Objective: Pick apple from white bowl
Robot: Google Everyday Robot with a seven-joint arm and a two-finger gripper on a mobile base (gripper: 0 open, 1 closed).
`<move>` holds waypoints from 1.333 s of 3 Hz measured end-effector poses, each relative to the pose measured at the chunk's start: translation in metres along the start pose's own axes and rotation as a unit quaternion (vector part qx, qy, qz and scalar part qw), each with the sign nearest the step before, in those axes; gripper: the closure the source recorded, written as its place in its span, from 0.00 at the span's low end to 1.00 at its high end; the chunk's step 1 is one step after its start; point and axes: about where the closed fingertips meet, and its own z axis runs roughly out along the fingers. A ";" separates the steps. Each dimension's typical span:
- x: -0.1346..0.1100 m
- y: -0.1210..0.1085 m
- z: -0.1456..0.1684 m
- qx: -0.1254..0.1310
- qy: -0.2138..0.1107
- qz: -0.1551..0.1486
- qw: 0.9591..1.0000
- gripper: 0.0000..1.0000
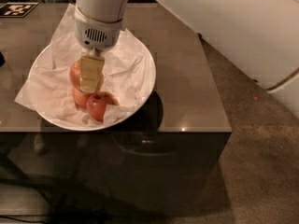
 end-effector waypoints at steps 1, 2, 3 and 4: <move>-0.022 0.006 -0.043 0.030 -0.003 -0.034 0.999 1.00; -0.039 0.007 -0.083 0.051 -0.014 -0.054 0.997 1.00; -0.058 0.005 -0.128 0.086 -0.031 -0.070 0.993 1.00; -0.066 0.002 -0.134 0.097 -0.046 -0.072 0.992 1.00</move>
Offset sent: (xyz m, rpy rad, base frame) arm -0.0307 0.0041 0.1417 0.0203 -0.1742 0.1065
